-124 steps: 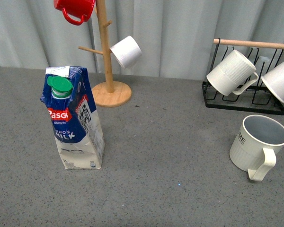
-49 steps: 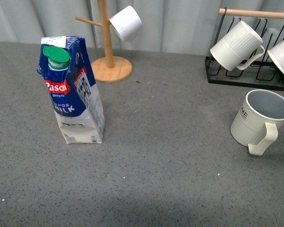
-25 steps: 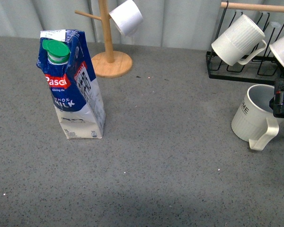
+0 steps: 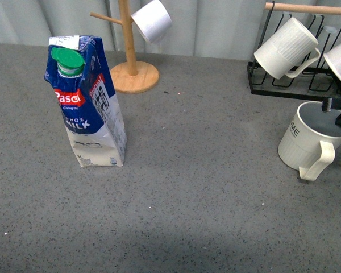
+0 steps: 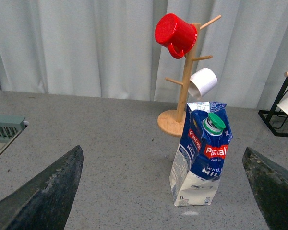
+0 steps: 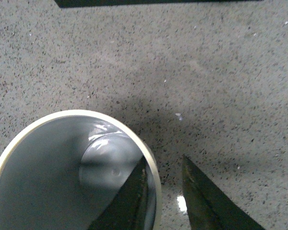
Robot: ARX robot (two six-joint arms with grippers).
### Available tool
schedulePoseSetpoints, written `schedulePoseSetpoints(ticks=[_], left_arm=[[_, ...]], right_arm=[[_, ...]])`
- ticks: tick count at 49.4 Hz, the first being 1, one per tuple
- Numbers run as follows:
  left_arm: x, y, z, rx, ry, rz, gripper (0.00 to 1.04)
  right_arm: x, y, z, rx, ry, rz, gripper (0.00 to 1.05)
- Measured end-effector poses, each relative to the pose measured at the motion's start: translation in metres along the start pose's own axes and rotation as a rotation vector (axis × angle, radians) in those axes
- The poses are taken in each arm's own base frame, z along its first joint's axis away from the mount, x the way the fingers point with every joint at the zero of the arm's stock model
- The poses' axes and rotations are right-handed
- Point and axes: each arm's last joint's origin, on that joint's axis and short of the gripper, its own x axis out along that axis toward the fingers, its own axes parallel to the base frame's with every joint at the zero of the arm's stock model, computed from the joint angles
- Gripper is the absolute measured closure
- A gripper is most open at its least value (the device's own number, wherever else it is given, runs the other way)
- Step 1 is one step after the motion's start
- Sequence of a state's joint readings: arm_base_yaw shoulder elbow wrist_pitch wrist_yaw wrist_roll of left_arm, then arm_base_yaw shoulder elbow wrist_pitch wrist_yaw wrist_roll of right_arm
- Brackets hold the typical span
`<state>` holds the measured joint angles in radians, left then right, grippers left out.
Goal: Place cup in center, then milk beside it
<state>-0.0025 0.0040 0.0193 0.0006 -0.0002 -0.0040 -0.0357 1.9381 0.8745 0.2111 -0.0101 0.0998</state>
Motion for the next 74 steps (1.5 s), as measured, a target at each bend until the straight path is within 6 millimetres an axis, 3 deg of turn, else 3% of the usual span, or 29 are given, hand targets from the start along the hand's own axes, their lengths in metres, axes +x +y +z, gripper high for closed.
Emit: schedulePoseSetpoints(ticks=[9, 21, 32, 41, 51, 64, 71, 74], left_arm=[[0.000, 0.000, 0.000, 0.000, 0.000, 0.000, 0.07], [0.000, 0.000, 0.000, 0.000, 0.000, 0.000, 0.07], [0.000, 0.000, 0.000, 0.000, 0.000, 0.000, 0.07], [0.000, 0.000, 0.000, 0.000, 0.000, 0.000, 0.07], [0.000, 0.000, 0.000, 0.000, 0.000, 0.000, 0.07], [0.000, 0.000, 0.000, 0.000, 0.000, 0.000, 0.07], [0.000, 0.000, 0.000, 0.000, 0.000, 0.000, 0.07], [0.000, 0.000, 0.000, 0.000, -0.001, 0.000, 0.07]], right_arm=[[0.001, 0.002, 0.002, 0.003, 0.026, 0.004, 1.03], [-0.007, 0.015, 0.010, 0.028, 0.068, 0.079, 1.03], [-0.018, 0.055, 0.021, -0.031, 0.079, 0.162, 1.03], [-0.013, 0.094, 0.013, -0.071, 0.155, 0.218, 1.03], [-0.004, 0.103, 0.001, -0.094, 0.232, 0.183, 1.03], [-0.001, 0.106, 0.004, -0.099, 0.230, 0.181, 1.03], [0.000, 0.108, 0.007, -0.095, 0.205, 0.217, 0.78], [0.000, 0.108, 0.009, -0.091, 0.190, 0.223, 0.71]])
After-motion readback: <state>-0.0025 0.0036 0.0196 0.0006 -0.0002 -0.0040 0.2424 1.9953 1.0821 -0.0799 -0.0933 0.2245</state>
